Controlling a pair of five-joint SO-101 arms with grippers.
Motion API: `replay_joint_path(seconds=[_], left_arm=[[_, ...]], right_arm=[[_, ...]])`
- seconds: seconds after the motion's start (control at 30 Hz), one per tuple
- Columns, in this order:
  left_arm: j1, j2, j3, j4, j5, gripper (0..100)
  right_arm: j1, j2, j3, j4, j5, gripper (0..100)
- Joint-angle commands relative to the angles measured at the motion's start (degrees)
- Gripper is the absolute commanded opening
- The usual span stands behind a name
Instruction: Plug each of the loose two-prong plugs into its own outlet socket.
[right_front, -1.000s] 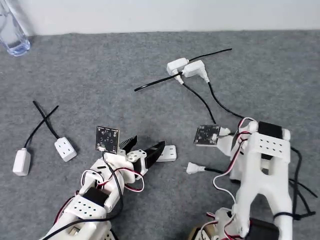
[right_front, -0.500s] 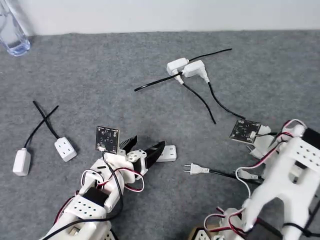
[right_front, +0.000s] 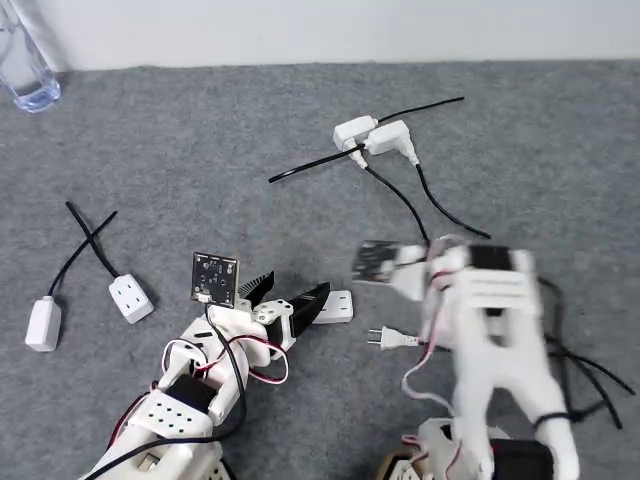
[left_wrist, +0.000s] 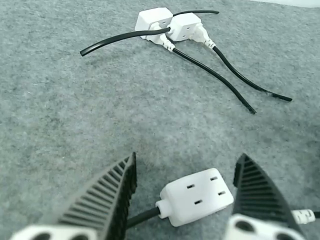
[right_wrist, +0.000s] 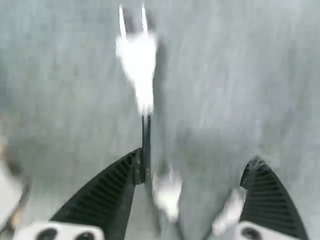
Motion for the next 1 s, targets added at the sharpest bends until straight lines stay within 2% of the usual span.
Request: replay_joint_path(seconds=[0.0,0.07,0.17,0.3,0.4,0.8,0.97], left_arm=[[-0.26,-0.18,-0.22,-0.79,0.00,30],[-0.26,-0.18,-0.22,-0.79,0.00,30],[-0.26,-0.18,-0.22,-0.79,0.00,30],[-0.26,-0.26,-0.31,-0.88,0.00,30],[-0.26,-0.26,-0.40,-0.88,0.00,30],[-0.35,-0.35,-0.31,-0.88,0.00,30],[-4.57,-0.35,-0.57,-0.88,0.09,30]], right_arm=[[-6.99,-0.92,5.19,-13.14,-11.34,23.6],[-8.22,-0.92,7.56,-16.40,-14.77,18.5],[-9.54,-0.92,9.93,-15.52,-16.53,14.3],[-10.24,-0.92,10.64,-11.21,-10.73,21.1],[-10.24,-0.92,10.46,-10.95,-9.85,26.2],[-14.37,-0.92,8.62,-7.16,-8.62,22.6],[-14.37,-0.84,8.70,-10.07,-6.07,22.3]])
